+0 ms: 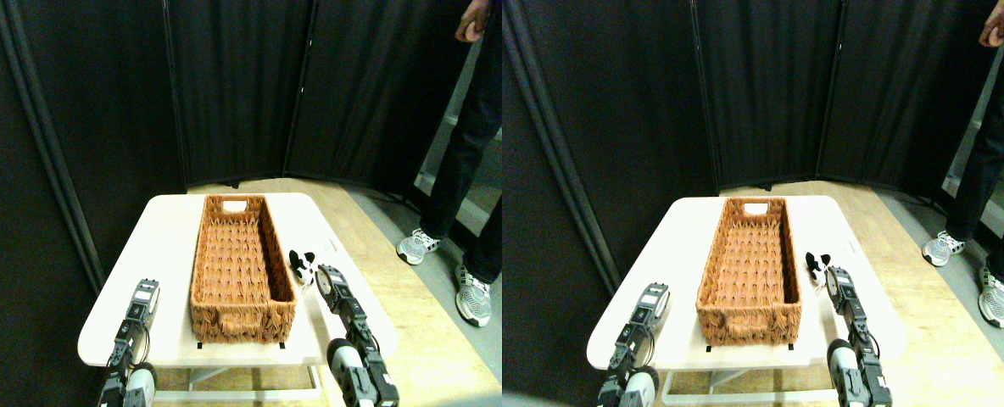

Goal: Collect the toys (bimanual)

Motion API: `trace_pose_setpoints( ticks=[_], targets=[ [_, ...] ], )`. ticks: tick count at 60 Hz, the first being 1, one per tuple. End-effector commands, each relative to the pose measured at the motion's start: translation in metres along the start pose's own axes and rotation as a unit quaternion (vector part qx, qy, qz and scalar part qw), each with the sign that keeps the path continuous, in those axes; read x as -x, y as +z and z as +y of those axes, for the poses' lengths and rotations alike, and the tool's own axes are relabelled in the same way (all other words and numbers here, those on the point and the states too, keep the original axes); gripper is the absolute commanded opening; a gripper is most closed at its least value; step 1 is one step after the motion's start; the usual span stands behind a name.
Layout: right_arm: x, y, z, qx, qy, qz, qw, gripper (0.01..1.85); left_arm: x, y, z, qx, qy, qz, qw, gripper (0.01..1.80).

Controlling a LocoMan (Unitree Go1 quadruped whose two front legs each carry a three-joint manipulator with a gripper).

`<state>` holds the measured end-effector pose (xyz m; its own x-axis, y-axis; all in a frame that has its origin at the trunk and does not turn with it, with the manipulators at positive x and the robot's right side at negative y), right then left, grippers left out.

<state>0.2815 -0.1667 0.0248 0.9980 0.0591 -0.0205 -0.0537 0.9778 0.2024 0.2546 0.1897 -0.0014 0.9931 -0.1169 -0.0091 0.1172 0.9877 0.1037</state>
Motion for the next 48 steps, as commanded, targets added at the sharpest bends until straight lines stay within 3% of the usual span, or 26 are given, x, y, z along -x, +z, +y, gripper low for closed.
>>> trace_pose_setpoints(
  ticks=[1,10,15,25,26,35,39,42,48],
  targets=[
    [-0.008,0.006,-0.001,-0.037,0.006,-0.034,0.999,0.01,-0.003,0.007,0.0,0.005,0.001,-0.015,1.0,0.01],
    [-0.017,0.009,-0.002,-0.132,-0.004,-0.045,0.99,0.01,-0.006,0.012,0.0,0.012,0.013,-0.02,1.0,0.01],
    [-0.022,0.011,-0.002,-0.22,-0.012,-0.049,0.974,0.01,-0.009,0.015,0.001,0.019,0.011,-0.024,0.999,0.01],
    [-0.03,0.011,-0.001,-0.267,-0.007,-0.054,0.962,0.06,-0.014,0.015,0.001,0.031,0.011,-0.027,0.999,0.01],
    [-0.031,0.009,0.0,-0.29,-0.012,-0.056,0.955,0.07,-0.016,0.014,0.001,0.028,0.007,-0.028,0.999,0.01],
    [-0.033,0.004,0.002,-0.341,-0.016,-0.047,0.939,0.14,-0.018,0.014,-0.001,0.079,0.044,-0.032,0.995,0.01],
    [-0.033,0.003,0.003,-0.338,-0.018,-0.043,0.94,0.15,-0.02,0.013,-0.001,0.087,0.045,-0.031,0.995,0.01],
    [-0.033,0.002,0.003,-0.367,-0.027,-0.033,0.929,0.18,-0.023,0.012,0.0,0.103,0.044,-0.032,0.993,0.01],
    [-0.033,-0.001,0.004,-0.369,-0.027,-0.03,0.929,0.22,-0.027,0.011,-0.001,0.13,0.043,-0.036,0.99,0.01]
  ],
)
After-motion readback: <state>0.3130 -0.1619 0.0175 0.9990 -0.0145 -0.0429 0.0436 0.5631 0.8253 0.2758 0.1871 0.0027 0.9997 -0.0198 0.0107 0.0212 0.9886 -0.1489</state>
